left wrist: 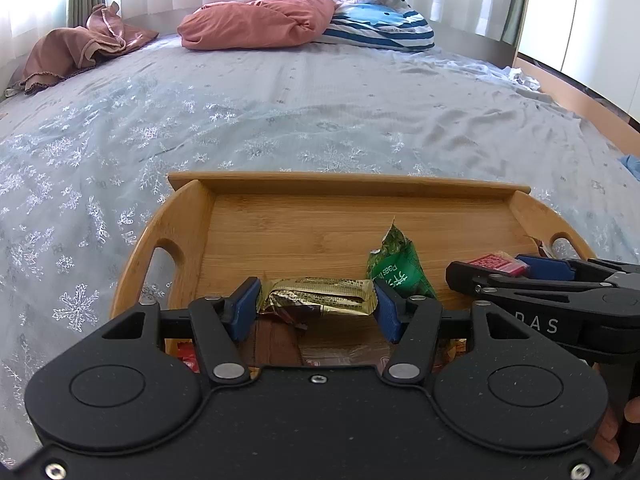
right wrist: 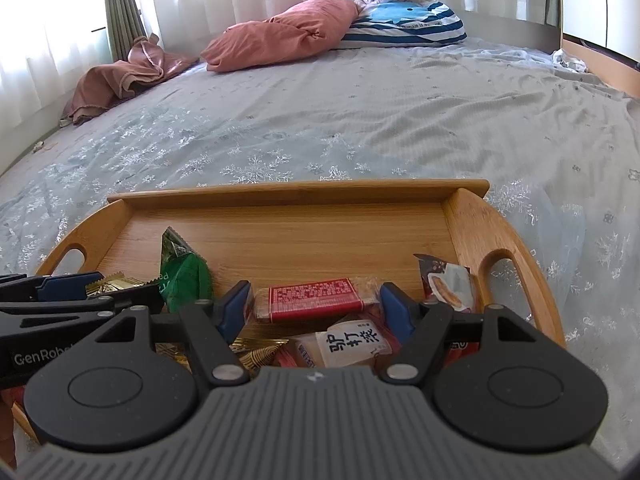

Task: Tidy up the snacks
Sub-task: 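Lower the gold pack into the tray with the left tool while the right tool lowers the biscuit pack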

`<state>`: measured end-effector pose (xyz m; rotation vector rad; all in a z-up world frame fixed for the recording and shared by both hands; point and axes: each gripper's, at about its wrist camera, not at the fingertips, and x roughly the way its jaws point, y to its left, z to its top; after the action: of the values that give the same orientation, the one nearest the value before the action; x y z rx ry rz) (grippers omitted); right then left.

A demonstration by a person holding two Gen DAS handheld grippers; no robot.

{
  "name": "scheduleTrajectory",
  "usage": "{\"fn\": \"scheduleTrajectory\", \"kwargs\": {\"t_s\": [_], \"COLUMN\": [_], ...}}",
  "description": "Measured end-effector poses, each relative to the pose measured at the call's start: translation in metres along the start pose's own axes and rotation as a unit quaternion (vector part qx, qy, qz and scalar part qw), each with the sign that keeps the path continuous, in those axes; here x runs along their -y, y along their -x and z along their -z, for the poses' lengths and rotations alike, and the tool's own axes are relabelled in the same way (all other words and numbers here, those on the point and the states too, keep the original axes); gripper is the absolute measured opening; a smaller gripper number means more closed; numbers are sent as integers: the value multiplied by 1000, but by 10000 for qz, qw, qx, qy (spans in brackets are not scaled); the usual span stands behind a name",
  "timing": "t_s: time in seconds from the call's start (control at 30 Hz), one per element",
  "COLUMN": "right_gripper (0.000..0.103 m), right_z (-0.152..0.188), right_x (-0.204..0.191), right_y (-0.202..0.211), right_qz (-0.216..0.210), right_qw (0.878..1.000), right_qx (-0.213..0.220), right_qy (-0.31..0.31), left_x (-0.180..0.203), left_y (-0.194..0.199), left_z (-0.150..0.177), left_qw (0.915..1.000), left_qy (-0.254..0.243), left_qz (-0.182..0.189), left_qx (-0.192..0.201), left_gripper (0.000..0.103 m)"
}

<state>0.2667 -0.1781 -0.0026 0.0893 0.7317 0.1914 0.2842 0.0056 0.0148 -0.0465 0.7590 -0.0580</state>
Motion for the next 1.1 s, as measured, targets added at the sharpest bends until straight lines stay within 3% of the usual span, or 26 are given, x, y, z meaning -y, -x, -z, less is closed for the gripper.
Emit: {"fn": "scheduleTrajectory", "kwargs": {"t_s": [0.73, 0.87, 1.1], "right_gripper": [86, 88, 90], "right_z": [2, 2, 1], "right_x": [-1, 0, -2], "right_y": [0, 2, 7], "right_qz": [21, 7, 70], "right_qw": [10000, 10000, 9998], "right_qx": [47, 58, 145], "right_qy": [82, 39, 76], "left_x": [-6, -11, -15], "left_y": [-6, -4, 2], "left_z": [2, 0, -1], "left_qw": [9999, 9998, 9998], "left_qy": [85, 125, 146], "left_qz": [-70, -129, -113], "left_qx": [-65, -49, -29], "left_gripper": [66, 80, 81]}}
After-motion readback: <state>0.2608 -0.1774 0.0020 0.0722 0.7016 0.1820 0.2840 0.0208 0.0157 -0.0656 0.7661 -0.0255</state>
